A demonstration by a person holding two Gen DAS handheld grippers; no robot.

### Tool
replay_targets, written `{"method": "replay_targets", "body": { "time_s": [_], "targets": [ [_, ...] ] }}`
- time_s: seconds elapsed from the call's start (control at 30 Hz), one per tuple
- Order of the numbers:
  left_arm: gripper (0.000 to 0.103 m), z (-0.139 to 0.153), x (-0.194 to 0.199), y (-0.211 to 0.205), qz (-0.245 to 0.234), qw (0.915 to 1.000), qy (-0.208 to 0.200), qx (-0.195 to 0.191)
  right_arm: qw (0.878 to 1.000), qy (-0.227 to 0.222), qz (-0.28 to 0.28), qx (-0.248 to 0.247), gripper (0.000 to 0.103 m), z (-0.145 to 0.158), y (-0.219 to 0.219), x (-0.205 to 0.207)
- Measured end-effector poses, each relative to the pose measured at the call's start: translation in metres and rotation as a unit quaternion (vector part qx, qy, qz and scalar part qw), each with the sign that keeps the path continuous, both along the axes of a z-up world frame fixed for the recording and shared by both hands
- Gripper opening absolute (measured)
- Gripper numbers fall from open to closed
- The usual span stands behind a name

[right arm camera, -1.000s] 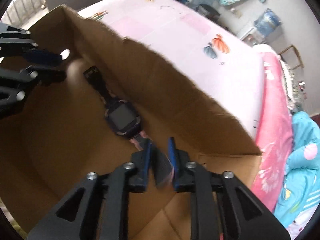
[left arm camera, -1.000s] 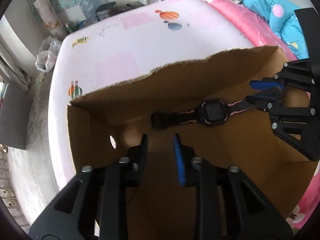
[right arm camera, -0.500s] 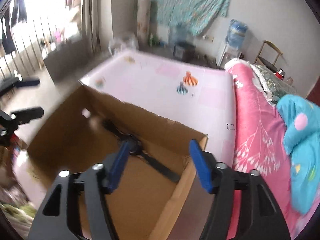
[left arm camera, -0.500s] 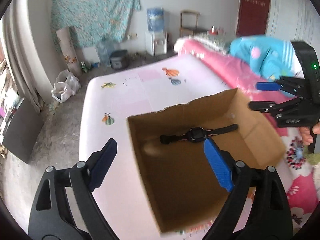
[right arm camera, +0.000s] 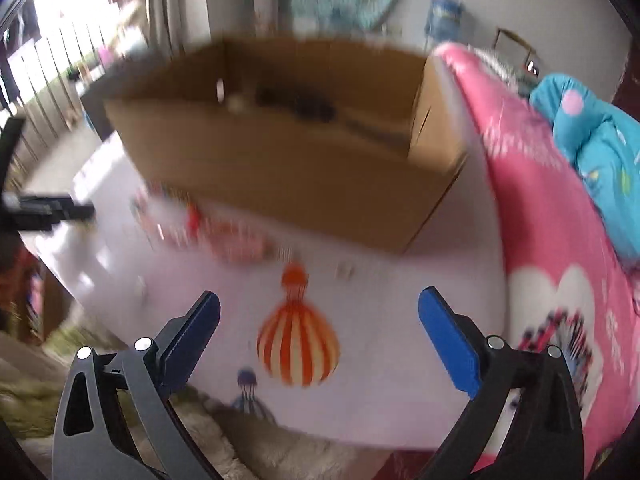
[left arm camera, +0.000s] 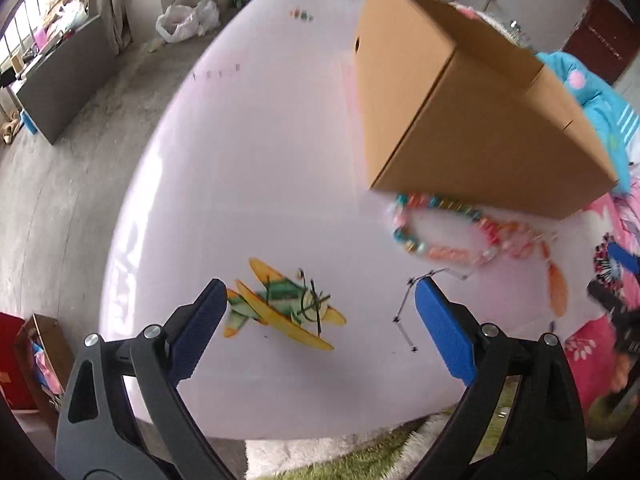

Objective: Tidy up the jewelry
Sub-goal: 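Move the right gripper toward the multicolour beaded bracelet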

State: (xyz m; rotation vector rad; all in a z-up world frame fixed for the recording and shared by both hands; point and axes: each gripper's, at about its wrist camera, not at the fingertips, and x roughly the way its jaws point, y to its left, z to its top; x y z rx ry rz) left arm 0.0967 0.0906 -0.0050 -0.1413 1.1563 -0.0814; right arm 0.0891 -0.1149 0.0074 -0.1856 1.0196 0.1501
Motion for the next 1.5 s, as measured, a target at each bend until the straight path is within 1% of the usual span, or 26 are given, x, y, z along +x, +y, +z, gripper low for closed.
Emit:
{"method": "replay_targets", "body": {
  "time_s": [0.07,0.1,0.17,0.2,0.27,0.3,0.37,0.43,0.5,0.53,0.63,0.73,0.8,0.87,0.97,1.0,1.03,1.07,1.1,1.13,1.2,1.23,1.3,1.4,1.43,1.5],
  "targets": [
    [0.091,-0.005,0.001,-0.005,-0.002,0.9997,-0.003,0.022,1.0,0.007,-0.002,0.021,0.097,-0.004,0.007,-0.001],
    [0.091,-0.006,0.002,-0.009,-0.007,0.9993,-0.01,0.037,0.999,0.002,-0.005,0.034,0.097,-0.001,0.01,0.0],
    [0.091,-0.01,0.005,-0.014,-0.016,0.9981,-0.007,0.06,0.999,-0.01,-0.01,0.049,0.097,0.005,0.013,0.003],
    [0.092,-0.013,0.006,-0.018,-0.02,0.9972,-0.006,0.072,0.998,-0.02,-0.016,0.052,0.097,0.01,0.013,0.006],
    [0.096,-0.019,0.005,-0.026,-0.026,0.9956,-0.015,0.089,0.996,-0.057,-0.042,0.053,0.097,0.02,0.014,0.009],
    [0.096,-0.018,0.003,-0.026,-0.026,0.9953,-0.025,0.09,0.995,-0.07,-0.053,0.055,0.097,0.024,0.014,0.01],
    [0.096,-0.015,0.003,-0.019,-0.026,0.9955,-0.029,0.086,0.993,-0.08,-0.054,0.066,0.097,0.03,0.016,0.011],
    [0.096,-0.014,0.004,-0.019,-0.027,0.9958,-0.03,0.083,0.993,-0.08,-0.047,0.077,0.097,0.031,0.018,0.015],
    [0.096,-0.014,0.004,-0.02,-0.031,0.9955,-0.029,0.085,0.993,-0.078,-0.047,0.077,0.097,0.031,0.023,0.017],
    [0.096,-0.015,-0.001,-0.021,-0.032,0.9954,-0.029,0.086,0.993,-0.079,-0.05,0.072,0.097,0.029,0.024,0.021],
    [0.096,-0.016,0.001,-0.019,-0.031,0.9958,-0.027,0.081,0.993,-0.082,-0.08,0.029,0.097,0.024,0.033,0.025],
    [0.096,-0.017,-0.001,-0.017,-0.033,0.9955,-0.033,0.083,0.994,-0.064,-0.086,0.03,0.097,0.013,0.039,0.029],
    [0.096,-0.018,-0.002,-0.017,-0.039,0.9951,-0.04,0.082,0.995,-0.038,-0.078,0.043,0.097,0.007,0.041,0.033],
    [0.096,-0.018,0.0,-0.016,-0.048,0.995,-0.04,0.078,0.996,-0.023,-0.065,0.064,0.097,0.003,0.043,0.035],
    [0.096,-0.016,-0.005,-0.015,-0.061,0.9933,-0.052,0.083,0.996,-0.022,-0.045,0.078,0.097,0.003,0.05,0.034],
    [0.094,-0.013,-0.008,-0.015,-0.054,0.9923,-0.065,0.09,0.996,-0.029,-0.038,0.075,0.097,0.005,0.053,0.033],
    [0.093,-0.01,-0.01,-0.014,-0.051,0.9917,-0.079,0.088,0.996,-0.035,-0.031,0.072,0.097,0.007,0.057,0.03],
    [0.091,-0.004,-0.012,-0.013,-0.052,0.9915,-0.099,0.066,0.996,-0.039,-0.024,0.072,0.097,0.008,0.059,0.029],
    [0.088,0.002,-0.012,-0.011,-0.055,0.9915,-0.114,0.032,0.996,-0.041,-0.018,0.075,0.097,0.009,0.061,0.028],
    [0.085,0.004,-0.012,-0.01,-0.056,0.9913,-0.119,0.011,0.996,-0.04,-0.015,0.077,0.097,0.009,0.062,0.027],
    [0.069,0.006,-0.006,-0.011,-0.058,0.9908,-0.118,-0.031,0.996,-0.037,-0.011,0.084,0.097,0.009,0.063,0.027],
    [0.066,0.006,-0.003,-0.012,-0.057,0.991,-0.116,-0.036,0.995,-0.037,-0.011,0.088,0.097,0.01,0.064,0.026],
    [0.047,0.004,0.002,-0.017,-0.064,0.9906,-0.113,-0.042,0.995,-0.037,-0.012,0.09,0.097,0.01,0.063,0.024],
    [0.035,0.002,0.012,-0.027,-0.079,0.9911,-0.1,-0.041,0.995,-0.037,-0.014,0.091,0.097,0.011,0.062,0.023],
    [0.033,0.001,0.015,-0.032,-0.085,0.9913,-0.093,-0.038,0.995,-0.038,-0.015,0.092,0.097,0.012,0.061,0.022],
    [0.025,-0.001,0.021,-0.04,-0.094,0.9918,-0.083,-0.025,0.995,-0.041,-0.018,0.093,0.097,0.013,0.059,0.02]
  ]
}}
